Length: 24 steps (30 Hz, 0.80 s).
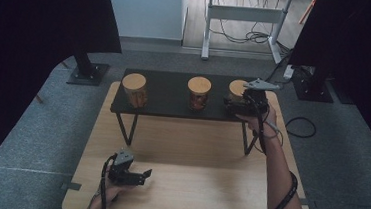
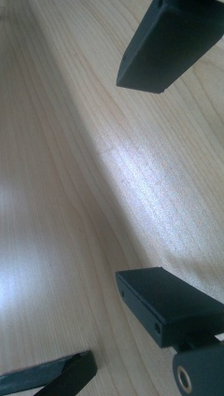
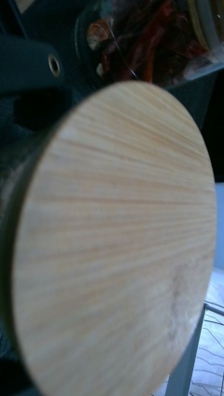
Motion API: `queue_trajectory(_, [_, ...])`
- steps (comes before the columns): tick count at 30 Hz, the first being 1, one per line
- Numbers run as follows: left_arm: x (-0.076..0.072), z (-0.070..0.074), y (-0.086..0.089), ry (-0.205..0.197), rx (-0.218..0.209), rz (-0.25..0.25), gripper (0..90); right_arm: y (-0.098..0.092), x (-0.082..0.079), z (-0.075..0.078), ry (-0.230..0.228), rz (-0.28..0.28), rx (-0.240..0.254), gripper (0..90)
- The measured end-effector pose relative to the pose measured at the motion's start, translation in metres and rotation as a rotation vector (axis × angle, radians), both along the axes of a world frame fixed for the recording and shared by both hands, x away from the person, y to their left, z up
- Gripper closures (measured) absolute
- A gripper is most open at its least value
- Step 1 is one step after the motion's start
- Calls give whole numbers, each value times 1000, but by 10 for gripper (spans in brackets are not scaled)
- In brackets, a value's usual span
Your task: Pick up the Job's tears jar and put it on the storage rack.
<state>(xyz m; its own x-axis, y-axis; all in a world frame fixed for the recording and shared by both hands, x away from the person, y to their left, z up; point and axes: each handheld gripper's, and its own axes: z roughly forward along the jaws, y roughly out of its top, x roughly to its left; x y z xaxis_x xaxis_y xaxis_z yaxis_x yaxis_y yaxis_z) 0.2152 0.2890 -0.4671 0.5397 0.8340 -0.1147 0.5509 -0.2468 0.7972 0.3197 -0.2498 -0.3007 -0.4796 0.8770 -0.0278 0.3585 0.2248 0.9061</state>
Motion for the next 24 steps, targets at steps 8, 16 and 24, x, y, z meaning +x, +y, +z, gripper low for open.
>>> queue_trajectory(8, [1, 0, -1, 3, 4, -6, 64, 1, -3, 0, -1, -1, 4, 132])
queue_trajectory(16, [1, 0, -2, 5, 9, -12, 64, 3, -8, -2, 4, -20, -2, 91])
queue_trajectory(24, [1, 0, -3, 7, 11, -13, 64, 0, -13, -2, -4, -29, 6, 86])
